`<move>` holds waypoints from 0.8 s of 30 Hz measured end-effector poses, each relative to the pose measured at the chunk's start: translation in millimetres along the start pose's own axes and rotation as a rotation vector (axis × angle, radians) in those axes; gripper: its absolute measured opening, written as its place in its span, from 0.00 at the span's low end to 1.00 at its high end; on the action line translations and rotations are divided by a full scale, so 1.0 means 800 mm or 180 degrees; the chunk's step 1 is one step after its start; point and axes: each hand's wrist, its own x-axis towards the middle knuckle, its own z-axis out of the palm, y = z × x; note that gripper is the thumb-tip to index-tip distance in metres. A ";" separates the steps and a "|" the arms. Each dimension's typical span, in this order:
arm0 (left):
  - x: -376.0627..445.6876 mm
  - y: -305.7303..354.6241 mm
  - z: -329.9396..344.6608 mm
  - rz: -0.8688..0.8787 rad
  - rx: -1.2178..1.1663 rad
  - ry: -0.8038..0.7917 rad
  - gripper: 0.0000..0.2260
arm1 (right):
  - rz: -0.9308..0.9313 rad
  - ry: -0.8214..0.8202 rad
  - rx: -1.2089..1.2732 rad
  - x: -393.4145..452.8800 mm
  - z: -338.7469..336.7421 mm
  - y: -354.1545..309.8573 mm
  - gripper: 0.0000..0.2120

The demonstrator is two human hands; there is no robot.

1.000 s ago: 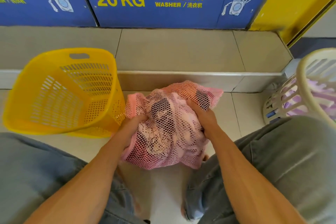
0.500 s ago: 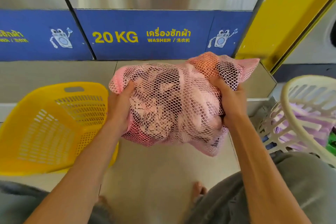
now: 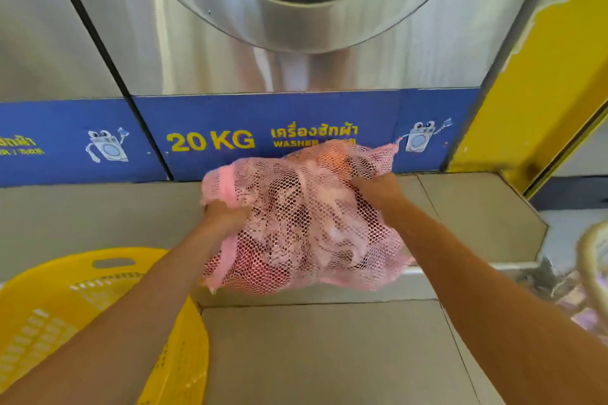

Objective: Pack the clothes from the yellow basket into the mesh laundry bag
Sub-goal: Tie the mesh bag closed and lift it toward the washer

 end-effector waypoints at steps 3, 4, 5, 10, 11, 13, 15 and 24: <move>0.014 -0.029 0.019 0.0015 0.0722 0.0081 0.41 | -0.0028 -0.0124 -0.0824 0.025 0.022 0.049 0.28; 0.007 -0.036 0.028 0.0142 0.1079 0.0287 0.41 | 0.0023 -0.0093 -0.1205 0.030 0.025 0.059 0.35; -0.001 -0.047 0.037 0.0317 0.1477 0.0417 0.40 | 0.0087 -0.0023 -0.1527 0.032 0.025 0.063 0.38; -0.050 -0.092 0.071 0.1309 0.2531 0.0566 0.38 | -0.0207 0.0264 -0.2177 0.012 0.017 0.033 0.36; -0.052 -0.098 0.074 0.1255 0.2689 0.0486 0.39 | -0.0383 0.0274 -0.2243 0.007 0.018 0.027 0.34; -0.048 -0.104 0.075 0.1115 0.2914 0.0401 0.42 | -0.0784 0.0106 -0.2312 -0.004 0.020 0.018 0.33; -0.035 -0.106 0.072 0.1006 0.2828 0.0289 0.43 | -0.1132 -0.0298 -0.2360 -0.011 0.024 0.015 0.32; 0.040 -0.079 0.053 0.0560 0.2692 -0.0308 0.39 | -0.1045 -0.0824 -0.3709 0.004 0.056 0.067 0.65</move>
